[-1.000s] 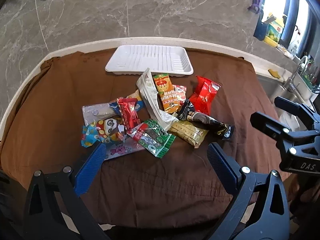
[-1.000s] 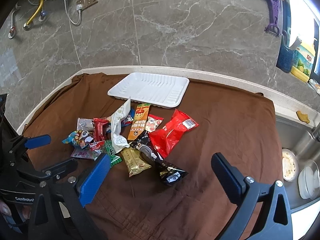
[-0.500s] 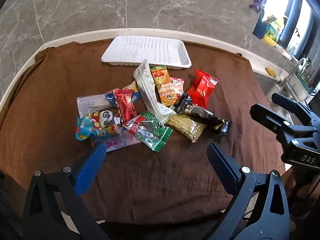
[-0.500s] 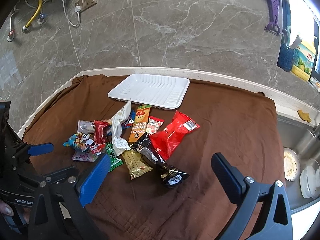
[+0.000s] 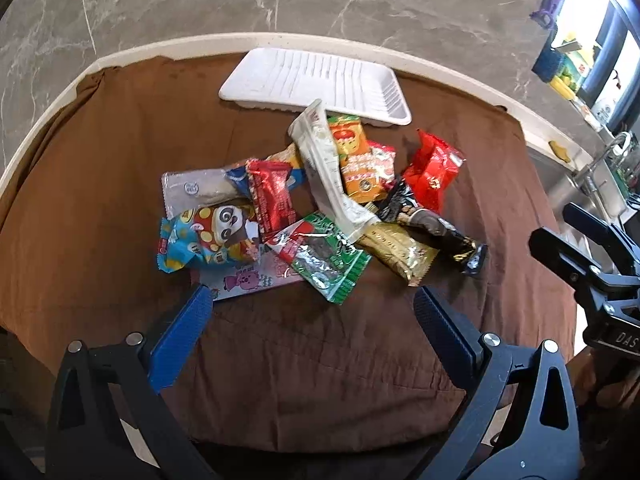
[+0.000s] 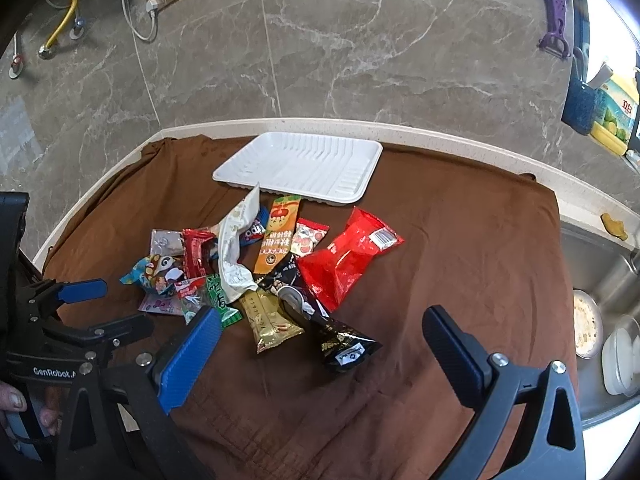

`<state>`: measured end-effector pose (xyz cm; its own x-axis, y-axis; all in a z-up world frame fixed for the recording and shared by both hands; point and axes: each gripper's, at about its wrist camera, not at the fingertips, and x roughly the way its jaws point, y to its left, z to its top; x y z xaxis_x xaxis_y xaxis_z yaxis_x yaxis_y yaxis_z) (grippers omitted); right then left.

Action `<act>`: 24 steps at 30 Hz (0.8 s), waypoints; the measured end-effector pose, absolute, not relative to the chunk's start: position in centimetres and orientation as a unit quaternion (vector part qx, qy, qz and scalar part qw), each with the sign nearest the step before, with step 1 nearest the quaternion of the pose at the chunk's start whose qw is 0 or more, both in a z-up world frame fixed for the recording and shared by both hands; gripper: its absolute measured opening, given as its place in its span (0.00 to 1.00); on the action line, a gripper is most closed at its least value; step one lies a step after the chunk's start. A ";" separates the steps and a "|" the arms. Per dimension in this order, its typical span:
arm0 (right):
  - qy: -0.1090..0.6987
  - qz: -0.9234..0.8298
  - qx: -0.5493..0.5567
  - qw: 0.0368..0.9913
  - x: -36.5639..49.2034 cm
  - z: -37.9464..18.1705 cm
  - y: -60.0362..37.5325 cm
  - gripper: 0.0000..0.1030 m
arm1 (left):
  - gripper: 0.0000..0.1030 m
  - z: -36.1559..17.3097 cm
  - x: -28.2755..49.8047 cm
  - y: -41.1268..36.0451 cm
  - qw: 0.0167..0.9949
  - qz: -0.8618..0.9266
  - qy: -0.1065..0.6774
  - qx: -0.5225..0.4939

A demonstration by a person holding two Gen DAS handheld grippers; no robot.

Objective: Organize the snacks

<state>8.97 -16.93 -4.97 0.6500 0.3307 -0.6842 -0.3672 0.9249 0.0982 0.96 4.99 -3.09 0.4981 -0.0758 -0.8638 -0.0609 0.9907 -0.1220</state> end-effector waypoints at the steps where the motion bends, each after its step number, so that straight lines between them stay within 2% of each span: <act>1: 0.374 0.191 -0.025 0.907 9.2 -5.1 -16.9 1.00 | 0.98 -3.3 1.2 5.2 0.862 -0.005 0.502 -0.071; 24: 0.420 0.170 -0.018 0.891 14.6 -6.6 -15.5 1.00 | 0.98 -5.5 7.8 6.6 0.855 -0.019 0.517 -0.040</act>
